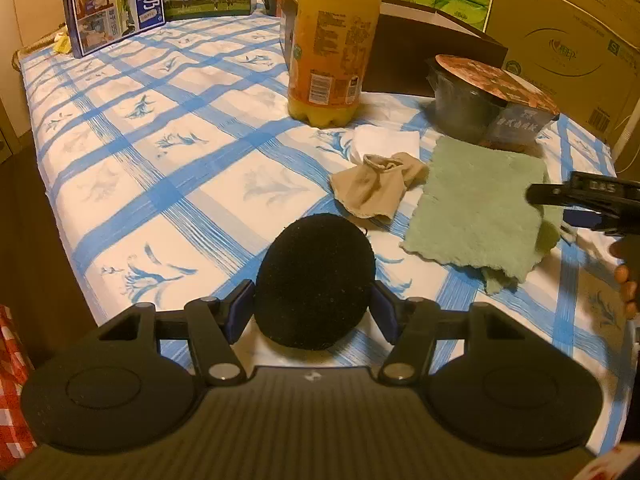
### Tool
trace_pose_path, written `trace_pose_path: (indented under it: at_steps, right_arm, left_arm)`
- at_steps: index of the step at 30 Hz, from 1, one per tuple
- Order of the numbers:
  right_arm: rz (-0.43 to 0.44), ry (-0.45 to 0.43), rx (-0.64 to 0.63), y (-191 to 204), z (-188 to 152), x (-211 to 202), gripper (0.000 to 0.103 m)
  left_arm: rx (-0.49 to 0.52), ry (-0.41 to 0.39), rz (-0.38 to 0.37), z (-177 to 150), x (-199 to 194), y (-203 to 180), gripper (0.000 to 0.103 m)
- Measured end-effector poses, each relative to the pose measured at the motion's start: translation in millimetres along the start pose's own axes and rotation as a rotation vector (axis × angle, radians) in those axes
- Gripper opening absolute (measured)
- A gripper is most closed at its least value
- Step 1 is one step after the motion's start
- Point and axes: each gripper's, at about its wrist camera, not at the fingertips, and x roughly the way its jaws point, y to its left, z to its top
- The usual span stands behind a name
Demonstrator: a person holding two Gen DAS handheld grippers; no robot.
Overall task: Organize soft objects
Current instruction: 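Grasp the green towel edge with the right gripper while the left holds the sponge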
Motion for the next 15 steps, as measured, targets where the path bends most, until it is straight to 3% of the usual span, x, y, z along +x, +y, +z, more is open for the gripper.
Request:
trace_pose_path:
  at_steps: [2,3,4,6,10,12,15]
  right_arm:
    - [-0.006,-0.014,-0.009,3.3,-1.2,4.7,0.085]
    - [0.008,-0.022,-0.026,5.4,-2.5,5.8,0.073]
    - [0.010,-0.029,-0.040,7.2,-3.7,5.9,0.046]
    - [0.013,-0.016,-0.100,11.6,-5.6,6.9,0.024]
    - [0.011,-0.040,-0.150,8.5,-5.7,-7.8,0.016]
    - [-0.037,-0.070,-0.217,8.8,-3.5,-22.3,0.015]
    - [-0.164,-0.143,-0.422,15.3,-2.3,-50.8,0.015]
  left_arm:
    - [0.002,0.004,-0.004,-1.4,1.3,-2.4,0.060]
    - [0.003,0.006,-0.006,-1.8,1.9,-3.4,0.060]
    - [0.003,0.009,-0.007,-2.4,2.6,-4.4,0.060]
    - [0.008,0.013,-0.012,-3.4,3.4,-7.2,0.060]
    - [0.012,0.017,-0.024,-4.5,2.7,-12.7,0.060]
    - [0.017,0.015,-0.029,-5.2,1.5,-15.7,0.060]
    - [0.023,0.016,-0.039,-5.3,0.8,-21.1,0.060]
